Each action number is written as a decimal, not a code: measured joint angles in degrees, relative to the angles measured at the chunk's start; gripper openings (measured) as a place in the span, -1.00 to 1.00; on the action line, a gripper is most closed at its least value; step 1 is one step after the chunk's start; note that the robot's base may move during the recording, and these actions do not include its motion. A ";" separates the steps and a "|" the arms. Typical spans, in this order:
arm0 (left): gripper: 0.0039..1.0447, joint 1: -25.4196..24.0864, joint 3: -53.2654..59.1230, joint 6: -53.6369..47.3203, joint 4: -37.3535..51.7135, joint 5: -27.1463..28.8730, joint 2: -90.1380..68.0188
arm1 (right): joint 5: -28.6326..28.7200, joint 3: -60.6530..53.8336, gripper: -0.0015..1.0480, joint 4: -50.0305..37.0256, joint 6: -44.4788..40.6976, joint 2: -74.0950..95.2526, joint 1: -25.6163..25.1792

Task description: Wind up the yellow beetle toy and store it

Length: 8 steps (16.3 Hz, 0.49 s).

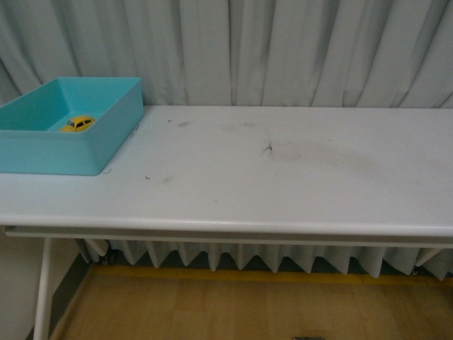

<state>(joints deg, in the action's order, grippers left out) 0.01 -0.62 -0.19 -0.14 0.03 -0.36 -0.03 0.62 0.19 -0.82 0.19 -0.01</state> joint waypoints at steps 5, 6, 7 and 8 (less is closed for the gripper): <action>0.88 0.00 0.00 0.00 0.02 0.00 0.00 | 0.00 0.00 0.87 -0.11 0.00 0.02 0.00; 0.88 0.00 0.00 0.00 0.04 0.00 0.00 | 0.04 0.00 0.87 0.00 0.00 0.02 0.00; 0.88 0.00 0.00 0.00 -0.07 -0.04 0.00 | -0.02 0.00 0.87 0.07 0.00 0.02 0.00; 0.88 0.00 0.00 0.04 0.00 0.02 0.00 | 0.00 0.00 0.87 0.04 0.00 0.02 0.00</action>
<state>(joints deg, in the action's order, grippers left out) 0.01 -0.62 -0.14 -0.14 0.05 -0.36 -0.03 0.62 0.23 -0.82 0.21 -0.01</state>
